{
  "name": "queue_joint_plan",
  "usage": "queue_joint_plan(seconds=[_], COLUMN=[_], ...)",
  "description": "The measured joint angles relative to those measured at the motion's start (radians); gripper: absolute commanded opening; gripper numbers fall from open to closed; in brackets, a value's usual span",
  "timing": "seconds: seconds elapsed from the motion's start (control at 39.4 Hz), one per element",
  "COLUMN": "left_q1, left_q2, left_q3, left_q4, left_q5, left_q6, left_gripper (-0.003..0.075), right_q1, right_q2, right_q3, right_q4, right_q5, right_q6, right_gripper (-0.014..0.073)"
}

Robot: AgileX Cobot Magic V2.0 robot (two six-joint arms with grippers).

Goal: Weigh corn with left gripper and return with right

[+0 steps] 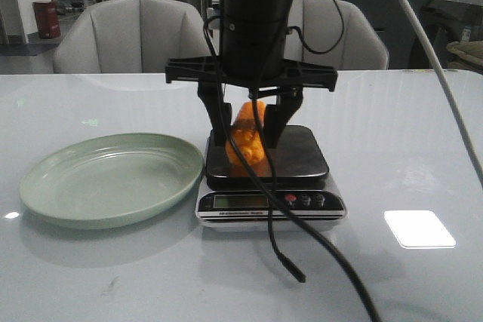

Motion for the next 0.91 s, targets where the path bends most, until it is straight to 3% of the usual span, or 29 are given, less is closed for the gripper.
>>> queue_joint_plan(seconds=[0.46, 0.74, 0.91], left_q1=[0.0, 0.0, 0.0], left_q2=[0.0, 0.0, 0.0], left_q3=[0.0, 0.0, 0.0], left_q4=[0.0, 0.0, 0.0], left_q5=[0.0, 0.0, 0.0], left_q6=[0.0, 0.0, 0.0], left_gripper=[0.0124, 0.0124, 0.0124], right_q1=[0.18, 0.184, 0.184], right_q2=[0.069, 0.121, 0.137], right_q3=[-0.049, -0.049, -0.049], right_q4=[0.079, 0.11, 0.118], right_q5=[-0.233, -0.294, -0.305], right_q6=[0.002, 0.006, 0.008], right_gripper=[0.0217, 0.0495, 0.0532])
